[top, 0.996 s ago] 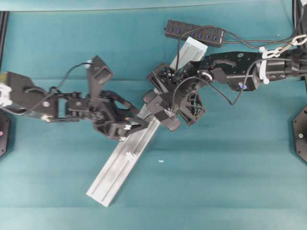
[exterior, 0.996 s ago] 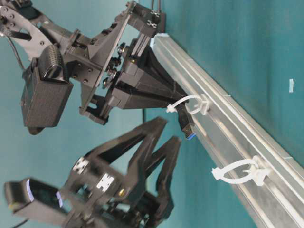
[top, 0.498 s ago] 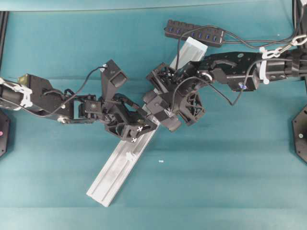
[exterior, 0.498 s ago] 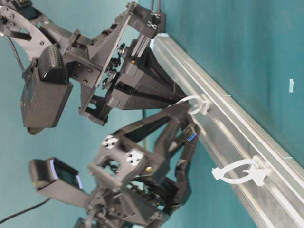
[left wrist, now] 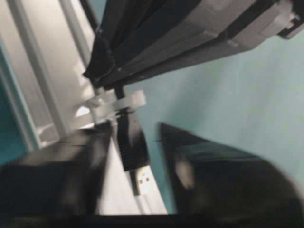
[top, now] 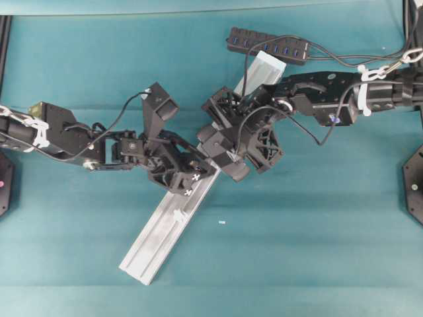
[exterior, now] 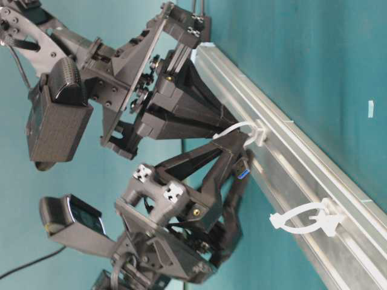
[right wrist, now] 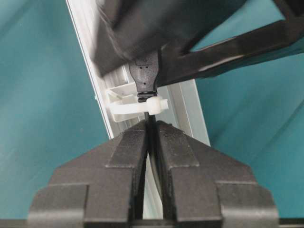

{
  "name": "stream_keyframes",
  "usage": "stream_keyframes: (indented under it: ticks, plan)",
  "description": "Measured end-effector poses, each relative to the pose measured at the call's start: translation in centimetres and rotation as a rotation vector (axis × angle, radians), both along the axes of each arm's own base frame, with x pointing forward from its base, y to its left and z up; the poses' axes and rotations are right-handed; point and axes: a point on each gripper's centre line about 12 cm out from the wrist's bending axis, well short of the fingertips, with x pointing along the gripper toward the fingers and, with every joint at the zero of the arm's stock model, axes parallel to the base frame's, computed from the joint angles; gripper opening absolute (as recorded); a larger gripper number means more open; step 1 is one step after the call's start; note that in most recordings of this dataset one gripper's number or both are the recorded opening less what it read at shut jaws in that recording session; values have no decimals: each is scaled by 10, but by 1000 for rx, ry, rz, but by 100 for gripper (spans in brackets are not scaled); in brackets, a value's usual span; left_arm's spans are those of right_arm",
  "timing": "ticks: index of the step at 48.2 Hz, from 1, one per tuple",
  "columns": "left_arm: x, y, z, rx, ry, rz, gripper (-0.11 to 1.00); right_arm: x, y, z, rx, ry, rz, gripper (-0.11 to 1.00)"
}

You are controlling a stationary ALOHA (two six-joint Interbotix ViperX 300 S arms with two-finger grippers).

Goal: Pass the USB cable through three rings with both arms.
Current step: 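Grasp the plug beyond the second ring with the left gripper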

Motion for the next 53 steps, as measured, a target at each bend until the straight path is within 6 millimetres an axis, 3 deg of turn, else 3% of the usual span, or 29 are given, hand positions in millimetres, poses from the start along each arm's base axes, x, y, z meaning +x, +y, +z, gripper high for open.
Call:
stream_keyframes:
  ticks: [4, 6, 41, 47, 53]
  plan:
    - [0, 0, 0, 0, 2, 0, 17, 0, 1, 0, -1, 0, 3, 10]
    - [0, 0, -1, 1, 3, -1, 13, 0, 1, 0, 1, 1, 2, 10]
    - [-1, 0, -2, -3, 7, 1, 13, 0, 2, 0, 1, 3, 4, 11]
    - [0, 0, -2, -7, 6, 4, 13, -1, 1, 0, 4, 7, 3, 30]
    - [-1, -1, -2, -5, 9, 1, 10, -2, -1, 1, 14, 9, -19, 67]
